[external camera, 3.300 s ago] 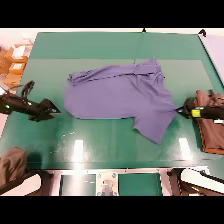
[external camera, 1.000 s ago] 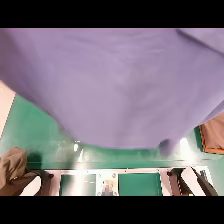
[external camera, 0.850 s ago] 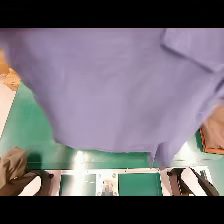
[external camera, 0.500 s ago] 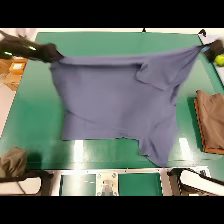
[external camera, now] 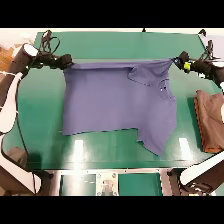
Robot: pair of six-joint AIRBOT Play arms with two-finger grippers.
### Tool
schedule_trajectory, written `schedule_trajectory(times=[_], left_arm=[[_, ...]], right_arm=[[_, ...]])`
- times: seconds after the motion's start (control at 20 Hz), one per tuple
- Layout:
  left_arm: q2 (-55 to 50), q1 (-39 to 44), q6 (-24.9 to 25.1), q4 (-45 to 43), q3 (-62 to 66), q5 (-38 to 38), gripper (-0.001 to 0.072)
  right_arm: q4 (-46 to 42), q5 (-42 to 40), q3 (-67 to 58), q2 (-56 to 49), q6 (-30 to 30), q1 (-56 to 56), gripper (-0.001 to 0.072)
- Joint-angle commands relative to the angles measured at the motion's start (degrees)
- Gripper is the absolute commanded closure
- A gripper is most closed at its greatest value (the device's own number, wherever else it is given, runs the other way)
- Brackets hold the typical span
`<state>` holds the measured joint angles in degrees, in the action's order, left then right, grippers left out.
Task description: Fold the shirts.
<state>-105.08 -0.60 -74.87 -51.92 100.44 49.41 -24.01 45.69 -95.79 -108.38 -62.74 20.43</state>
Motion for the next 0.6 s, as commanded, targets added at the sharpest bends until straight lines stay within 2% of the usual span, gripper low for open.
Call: schedule_trajectory(times=[0.0, 0.55], left_arm=[[-1.2, 0.0, -0.2, 0.0, 3.7, -4.1, 0.0684], [-1.2, 0.0, 1.5, 3.7, 4.5, -8.5, 0.0683]], right_arm=[[0.4, 0.0, -6.6, -3.7, -1.3, -0.1, 0.0697], [0.8, -2.2, -8.5, -3.7, -1.3, 0.4, 0.0697]])
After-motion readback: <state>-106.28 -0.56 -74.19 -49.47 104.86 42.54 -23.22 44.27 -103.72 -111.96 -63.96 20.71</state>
